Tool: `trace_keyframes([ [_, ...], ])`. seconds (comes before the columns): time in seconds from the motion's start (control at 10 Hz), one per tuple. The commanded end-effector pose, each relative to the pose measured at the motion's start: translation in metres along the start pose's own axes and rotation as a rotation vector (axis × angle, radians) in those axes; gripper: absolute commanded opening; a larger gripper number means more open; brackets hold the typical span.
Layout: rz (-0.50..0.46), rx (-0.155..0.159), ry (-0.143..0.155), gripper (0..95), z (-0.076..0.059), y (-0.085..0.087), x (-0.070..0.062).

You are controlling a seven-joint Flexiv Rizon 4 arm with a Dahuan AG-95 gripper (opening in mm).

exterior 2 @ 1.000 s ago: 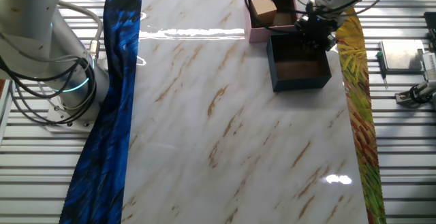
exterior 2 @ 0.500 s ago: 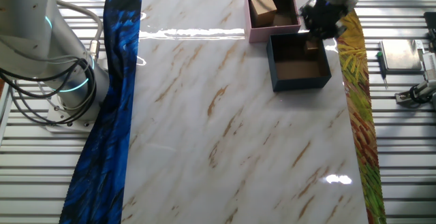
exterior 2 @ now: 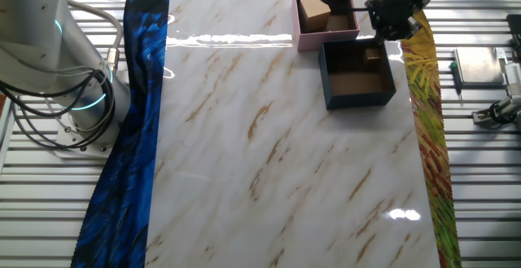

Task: Move an object from one box to another

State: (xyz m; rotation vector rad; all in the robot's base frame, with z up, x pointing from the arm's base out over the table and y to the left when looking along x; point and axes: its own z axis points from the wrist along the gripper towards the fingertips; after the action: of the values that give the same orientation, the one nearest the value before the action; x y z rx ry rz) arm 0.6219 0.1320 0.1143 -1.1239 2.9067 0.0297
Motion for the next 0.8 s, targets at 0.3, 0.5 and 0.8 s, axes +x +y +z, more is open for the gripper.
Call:
trace_keyframes([
  [0.3, 0.027, -0.006, 0.016, 0.0, 0.0010, -0.0005, -0.0014],
  [0.5, 0.019, -0.010, 0.017, 0.0, 0.0010, -0.0005, -0.0014],
  [0.8, 0.011, -0.021, 0.020, 0.0, 0.0010, -0.0005, -0.0014],
])
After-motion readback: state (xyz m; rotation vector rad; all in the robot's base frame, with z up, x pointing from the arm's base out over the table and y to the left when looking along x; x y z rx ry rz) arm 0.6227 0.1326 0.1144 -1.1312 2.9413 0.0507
